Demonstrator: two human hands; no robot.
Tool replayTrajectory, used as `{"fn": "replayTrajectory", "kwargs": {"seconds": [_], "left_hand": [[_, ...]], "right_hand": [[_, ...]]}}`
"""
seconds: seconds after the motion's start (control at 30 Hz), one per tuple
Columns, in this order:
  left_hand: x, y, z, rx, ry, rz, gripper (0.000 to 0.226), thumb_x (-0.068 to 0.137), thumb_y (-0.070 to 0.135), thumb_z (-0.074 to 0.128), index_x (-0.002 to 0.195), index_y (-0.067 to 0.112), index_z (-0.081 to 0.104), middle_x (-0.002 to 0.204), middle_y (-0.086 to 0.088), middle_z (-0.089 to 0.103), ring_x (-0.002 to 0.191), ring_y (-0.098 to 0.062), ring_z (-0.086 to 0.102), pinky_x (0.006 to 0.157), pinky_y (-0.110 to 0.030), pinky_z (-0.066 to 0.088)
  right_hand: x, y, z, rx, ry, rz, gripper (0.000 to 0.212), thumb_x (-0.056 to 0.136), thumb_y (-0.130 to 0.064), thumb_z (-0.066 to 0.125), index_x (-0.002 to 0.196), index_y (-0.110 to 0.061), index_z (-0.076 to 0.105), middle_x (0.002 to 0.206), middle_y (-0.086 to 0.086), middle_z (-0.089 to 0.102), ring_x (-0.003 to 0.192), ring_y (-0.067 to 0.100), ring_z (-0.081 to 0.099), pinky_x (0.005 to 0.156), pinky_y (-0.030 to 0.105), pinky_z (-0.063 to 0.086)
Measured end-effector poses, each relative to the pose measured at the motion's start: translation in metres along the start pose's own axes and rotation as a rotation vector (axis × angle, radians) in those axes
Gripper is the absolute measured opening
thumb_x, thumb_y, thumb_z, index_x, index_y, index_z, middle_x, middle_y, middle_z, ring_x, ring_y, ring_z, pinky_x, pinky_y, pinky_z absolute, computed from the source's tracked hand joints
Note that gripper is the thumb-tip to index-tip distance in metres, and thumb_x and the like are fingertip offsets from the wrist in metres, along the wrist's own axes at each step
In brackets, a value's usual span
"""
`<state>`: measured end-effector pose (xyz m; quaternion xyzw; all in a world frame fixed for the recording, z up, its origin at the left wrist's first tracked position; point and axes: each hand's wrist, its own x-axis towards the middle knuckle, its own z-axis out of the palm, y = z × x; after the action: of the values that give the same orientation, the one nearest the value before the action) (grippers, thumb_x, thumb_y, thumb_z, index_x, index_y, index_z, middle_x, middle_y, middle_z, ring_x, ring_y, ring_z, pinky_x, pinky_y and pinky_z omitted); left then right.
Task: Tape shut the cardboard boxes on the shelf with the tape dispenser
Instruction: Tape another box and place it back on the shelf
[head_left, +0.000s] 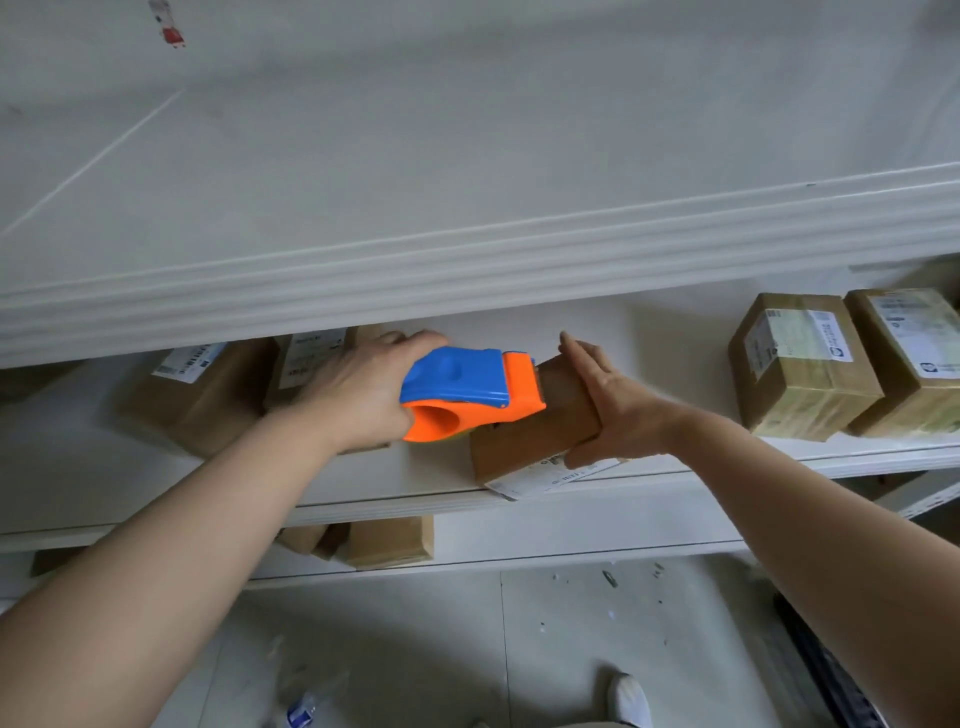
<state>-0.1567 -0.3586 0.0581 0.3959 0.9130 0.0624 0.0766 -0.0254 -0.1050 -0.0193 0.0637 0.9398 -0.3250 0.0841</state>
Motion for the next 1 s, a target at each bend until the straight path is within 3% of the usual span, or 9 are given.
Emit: {"fn": "replayTrajectory", "kwargs": {"seconds": [0.13,0.23,0.3,0.4,0.47,0.63,0.77,0.9,1.0], "left_hand": [[0.015,0.033,0.015,0.025,-0.045,0.025,0.074,0.066,0.021,0.058,0.13,0.049,0.035,0.117,0.007,0.055,0.108,-0.024,0.056,0.083,-0.037,0.05],[0.031,0.052,0.015,0.108,-0.046,0.07,0.074,0.066,0.022,0.057,0.13,0.051,0.034,0.117,0.01,0.054,0.108,-0.021,0.057,0.084,-0.037,0.05],[0.034,0.057,0.013,0.144,-0.072,0.079,0.076,0.066,0.02,0.058,0.131,0.051,0.033,0.119,0.01,0.054,0.109,-0.021,0.057,0.085,-0.036,0.05],[0.031,0.058,0.011,0.142,-0.083,0.066,0.076,0.067,0.019,0.059,0.132,0.05,0.034,0.12,0.009,0.054,0.109,-0.022,0.056,0.083,-0.033,0.049],[0.026,0.051,0.01,0.14,-0.08,0.058,0.077,0.067,0.018,0.059,0.132,0.051,0.033,0.123,0.011,0.054,0.11,-0.022,0.056,0.079,-0.03,0.046],[-0.003,-0.011,-0.004,0.118,-0.081,-0.088,0.086,0.06,0.017,0.059,0.13,0.056,0.029,0.128,0.014,0.054,0.109,-0.018,0.056,0.077,-0.032,0.05],[-0.023,-0.046,-0.015,0.031,-0.102,-0.182,0.086,0.061,0.012,0.061,0.125,0.062,0.033,0.124,0.016,0.054,0.079,-0.008,0.059,0.058,-0.025,0.047],[-0.027,-0.057,-0.007,0.028,-0.096,-0.146,0.087,0.055,0.02,0.056,0.126,0.062,0.028,0.128,0.015,0.053,0.107,-0.017,0.056,0.081,-0.038,0.052],[-0.027,-0.062,0.004,0.032,-0.114,-0.157,0.088,0.058,0.017,0.058,0.129,0.058,0.027,0.127,0.016,0.052,0.107,-0.017,0.053,0.08,-0.037,0.051]], "right_hand": [[-0.011,0.039,0.01,-0.051,-0.049,0.081,0.142,0.058,-0.037,0.088,0.15,-0.024,-0.019,0.16,-0.007,-0.006,0.148,0.016,0.006,0.121,0.034,0.01],[-0.011,0.04,0.011,-0.171,-0.02,0.098,0.146,0.057,-0.043,0.088,0.148,-0.018,-0.024,0.162,0.001,-0.007,0.148,0.015,-0.014,0.12,0.045,-0.007],[-0.006,0.027,0.009,-0.139,0.028,0.032,0.153,0.052,-0.044,0.09,0.147,-0.02,-0.027,0.162,0.0,-0.002,0.148,0.015,-0.011,0.119,0.046,-0.008],[-0.003,0.017,0.015,-0.081,0.01,0.004,0.152,0.051,-0.041,0.09,0.146,-0.025,-0.027,0.153,0.005,0.027,0.144,0.018,0.022,0.12,0.044,-0.005],[-0.004,0.021,0.019,-0.115,0.027,0.013,0.149,0.051,-0.042,0.088,0.148,-0.024,-0.024,0.149,0.002,0.035,0.14,0.016,0.03,0.12,0.043,-0.004],[-0.005,0.026,0.016,-0.161,0.017,-0.005,0.149,0.049,-0.043,0.088,0.149,-0.022,-0.02,0.151,-0.013,0.031,0.14,0.009,0.028,0.119,0.045,-0.007],[-0.004,0.026,0.014,-0.168,0.005,-0.002,0.15,0.049,-0.044,0.088,0.148,-0.023,-0.022,0.151,-0.013,0.03,0.14,0.009,0.028,0.119,0.048,-0.005],[-0.003,0.023,0.014,-0.172,-0.003,-0.002,0.15,0.05,-0.043,0.088,0.148,-0.023,-0.023,0.152,-0.013,0.029,0.141,0.009,0.026,0.119,0.046,-0.006],[-0.003,0.023,0.014,-0.184,-0.014,0.006,0.151,0.049,-0.044,0.088,0.148,-0.024,-0.024,0.152,-0.013,0.028,0.141,0.01,0.026,0.119,0.046,-0.006]]}}
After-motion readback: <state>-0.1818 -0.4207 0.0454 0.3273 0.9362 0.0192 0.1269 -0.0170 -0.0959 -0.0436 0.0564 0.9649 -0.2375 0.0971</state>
